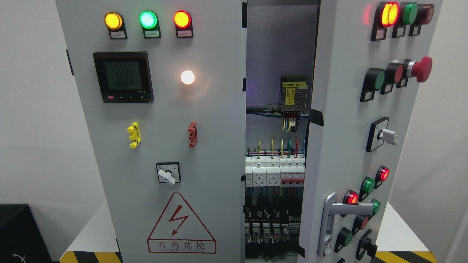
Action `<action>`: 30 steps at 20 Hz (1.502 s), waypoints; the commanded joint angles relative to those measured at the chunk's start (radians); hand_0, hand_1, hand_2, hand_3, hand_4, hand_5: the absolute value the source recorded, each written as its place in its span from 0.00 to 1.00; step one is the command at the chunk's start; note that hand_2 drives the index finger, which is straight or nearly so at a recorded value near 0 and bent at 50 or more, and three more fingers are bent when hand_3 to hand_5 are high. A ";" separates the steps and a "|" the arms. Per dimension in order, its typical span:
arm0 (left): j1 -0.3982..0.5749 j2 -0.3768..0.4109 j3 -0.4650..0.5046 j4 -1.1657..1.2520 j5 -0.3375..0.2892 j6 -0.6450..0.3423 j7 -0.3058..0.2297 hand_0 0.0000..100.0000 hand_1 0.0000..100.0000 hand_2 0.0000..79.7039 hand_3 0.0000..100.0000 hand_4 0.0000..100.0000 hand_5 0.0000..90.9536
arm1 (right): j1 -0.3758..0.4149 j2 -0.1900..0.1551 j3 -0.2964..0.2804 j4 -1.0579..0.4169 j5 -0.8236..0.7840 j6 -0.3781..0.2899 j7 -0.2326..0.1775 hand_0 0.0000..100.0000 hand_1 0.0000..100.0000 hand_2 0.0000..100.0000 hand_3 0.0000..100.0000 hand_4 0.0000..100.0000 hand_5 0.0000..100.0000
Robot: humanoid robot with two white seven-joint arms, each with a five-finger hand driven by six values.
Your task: Open door with both hands
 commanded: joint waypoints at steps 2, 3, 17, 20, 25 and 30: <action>-0.027 0.370 0.042 -0.288 0.130 -0.016 -0.124 0.12 0.56 0.00 0.00 0.00 0.00 | 0.000 0.000 0.000 0.000 -0.031 0.001 0.000 0.10 0.13 0.00 0.00 0.00 0.00; -0.047 0.385 0.030 -0.304 0.130 -0.015 -0.124 0.12 0.56 0.00 0.00 0.00 0.00 | 0.000 0.000 -0.001 0.000 -0.031 0.001 0.000 0.10 0.13 0.00 0.00 0.00 0.00; -0.267 0.528 -0.069 -0.551 0.216 -0.010 -0.125 0.12 0.56 0.00 0.00 0.00 0.00 | 0.000 0.000 0.000 0.000 -0.031 0.001 0.000 0.10 0.13 0.00 0.00 0.00 0.00; -0.396 0.606 -0.207 -0.551 0.295 -0.007 -0.125 0.12 0.56 0.00 0.00 0.00 0.00 | 0.000 0.000 0.000 0.000 -0.029 0.001 0.000 0.10 0.13 0.00 0.00 0.00 0.00; -0.527 0.615 -0.322 -0.632 0.306 -0.007 -0.125 0.12 0.56 0.00 0.00 0.00 0.00 | 0.000 0.000 0.000 0.000 -0.029 0.001 -0.002 0.10 0.13 0.00 0.00 0.00 0.00; -0.770 0.617 -0.612 -0.678 0.306 -0.005 -0.125 0.12 0.56 0.00 0.00 0.00 0.00 | 0.000 0.000 0.000 0.000 -0.031 0.001 0.000 0.10 0.13 0.00 0.00 0.00 0.00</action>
